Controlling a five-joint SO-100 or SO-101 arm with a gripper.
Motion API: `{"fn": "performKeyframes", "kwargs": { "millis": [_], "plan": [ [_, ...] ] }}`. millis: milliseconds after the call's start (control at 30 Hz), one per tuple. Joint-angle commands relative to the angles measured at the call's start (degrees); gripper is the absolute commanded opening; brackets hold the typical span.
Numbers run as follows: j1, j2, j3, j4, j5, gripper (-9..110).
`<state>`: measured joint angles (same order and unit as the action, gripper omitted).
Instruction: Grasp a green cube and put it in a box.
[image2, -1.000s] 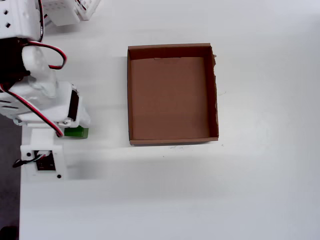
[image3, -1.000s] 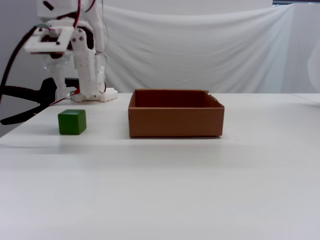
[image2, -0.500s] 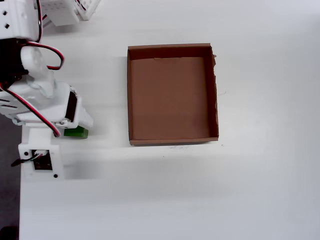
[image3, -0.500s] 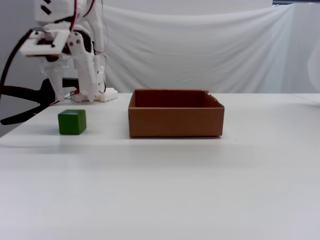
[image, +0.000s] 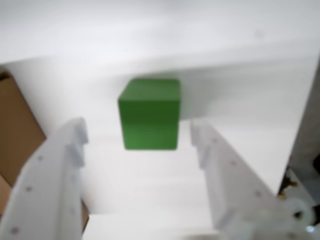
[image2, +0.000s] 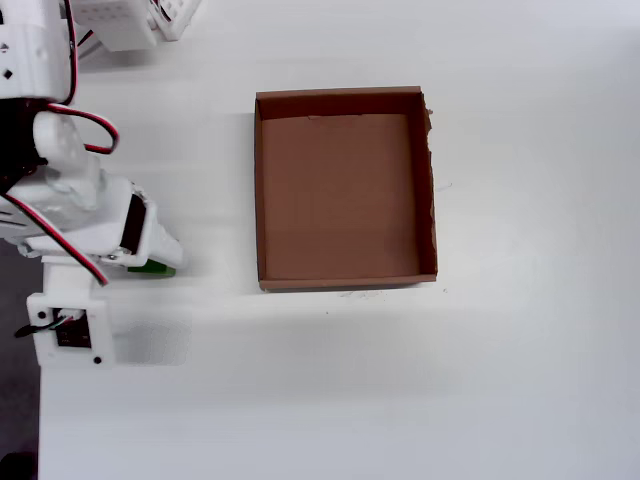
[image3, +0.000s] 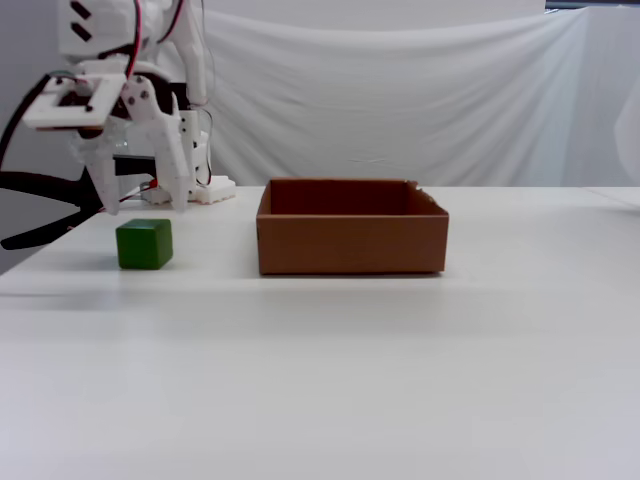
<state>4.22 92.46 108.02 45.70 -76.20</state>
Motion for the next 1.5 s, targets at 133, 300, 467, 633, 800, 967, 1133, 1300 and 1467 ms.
{"fn": "performKeyframes", "kwargs": {
  "millis": [133,300,467,633,800,967,1133,1300,1467],
  "plan": [
    [0.18,-3.08,-1.85,-2.64,-0.53,28],
    [-0.35,-4.57,-2.37,-2.81,-0.53,28],
    [-0.88,-4.92,-1.67,-3.34,-0.53,28],
    [-1.23,-4.92,-1.41,-3.34,-0.53,26],
    [-1.23,-4.92,-0.88,-3.52,-0.53,24],
    [-1.32,-4.83,-0.09,-4.04,-0.53,22],
    [-1.58,-3.6,1.41,-4.31,-0.53,21],
    [-2.2,-2.46,3.08,-4.39,-0.53,21],
    [-2.37,-1.85,2.9,-4.13,-0.53,18]
  ]
}}
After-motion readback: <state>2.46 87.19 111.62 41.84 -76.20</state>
